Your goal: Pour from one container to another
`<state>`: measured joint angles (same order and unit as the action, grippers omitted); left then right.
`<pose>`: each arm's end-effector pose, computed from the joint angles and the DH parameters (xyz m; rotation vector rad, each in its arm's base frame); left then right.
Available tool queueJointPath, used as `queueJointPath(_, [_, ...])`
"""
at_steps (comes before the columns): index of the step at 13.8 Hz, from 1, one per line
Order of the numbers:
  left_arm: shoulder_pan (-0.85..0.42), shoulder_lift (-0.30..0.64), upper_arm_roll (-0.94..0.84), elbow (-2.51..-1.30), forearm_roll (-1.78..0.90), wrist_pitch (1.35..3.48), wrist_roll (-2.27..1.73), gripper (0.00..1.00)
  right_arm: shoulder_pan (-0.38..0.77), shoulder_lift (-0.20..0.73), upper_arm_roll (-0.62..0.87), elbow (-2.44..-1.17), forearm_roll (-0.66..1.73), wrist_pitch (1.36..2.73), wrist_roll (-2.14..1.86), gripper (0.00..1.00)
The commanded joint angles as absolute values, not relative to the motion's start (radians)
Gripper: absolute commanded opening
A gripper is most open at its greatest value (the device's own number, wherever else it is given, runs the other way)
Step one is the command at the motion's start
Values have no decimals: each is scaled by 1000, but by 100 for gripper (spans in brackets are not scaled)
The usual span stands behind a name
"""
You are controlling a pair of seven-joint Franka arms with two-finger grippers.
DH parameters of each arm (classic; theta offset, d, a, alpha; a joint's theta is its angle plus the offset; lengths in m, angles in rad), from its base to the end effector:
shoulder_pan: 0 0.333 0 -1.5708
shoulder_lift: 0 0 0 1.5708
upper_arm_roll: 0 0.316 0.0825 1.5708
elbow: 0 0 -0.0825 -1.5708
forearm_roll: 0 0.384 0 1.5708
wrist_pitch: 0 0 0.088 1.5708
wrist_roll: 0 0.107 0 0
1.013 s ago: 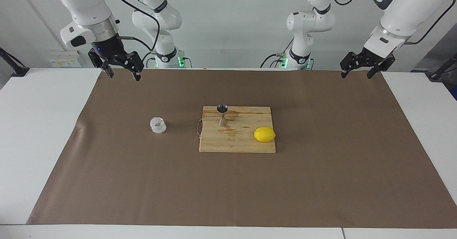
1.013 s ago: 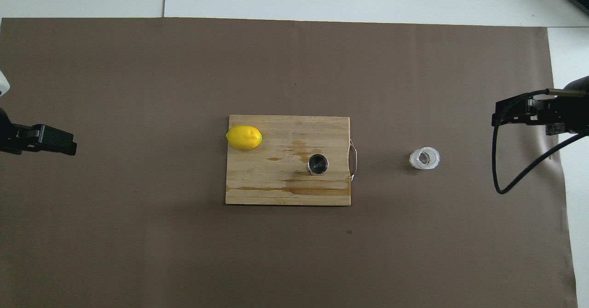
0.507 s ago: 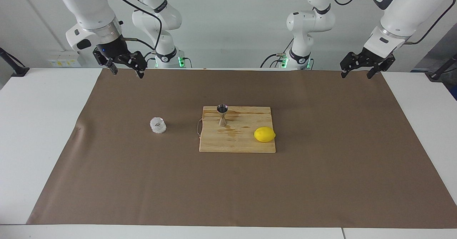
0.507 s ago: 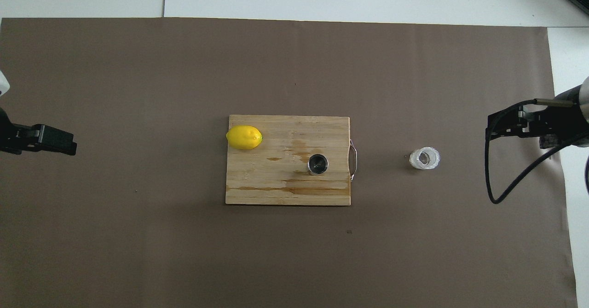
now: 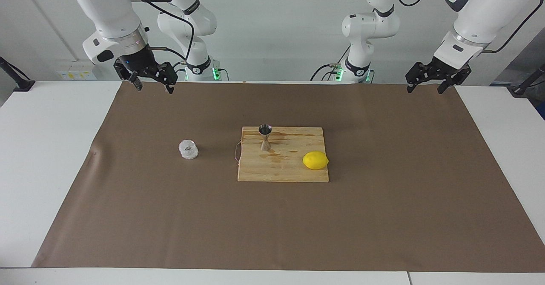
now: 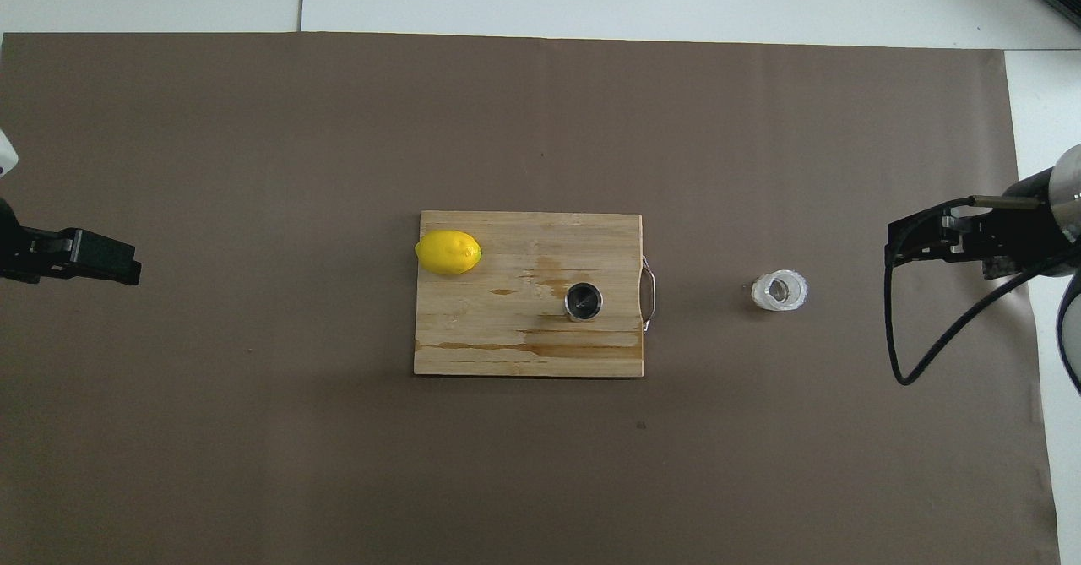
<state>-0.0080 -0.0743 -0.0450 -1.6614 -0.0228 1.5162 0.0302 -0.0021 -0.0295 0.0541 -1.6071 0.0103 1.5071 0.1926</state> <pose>0.5234 -0.0312 0.6175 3.1183 -0.1301 -0.1111 0.5371 0.0296 0.6182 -3.1318 0.2202 0.1116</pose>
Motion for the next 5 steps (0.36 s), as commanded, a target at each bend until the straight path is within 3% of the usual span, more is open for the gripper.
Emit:
queueJointPath(1, [0,-91,-48,-1667,-17,1503,40,100,-5,-64,57,-1657,-5,1537,187,100])
queueJointPath(5, [0,-91,-48,-1667,-17,1503,38,100,-5,-64,58,-1657,-6,1537,189,100])
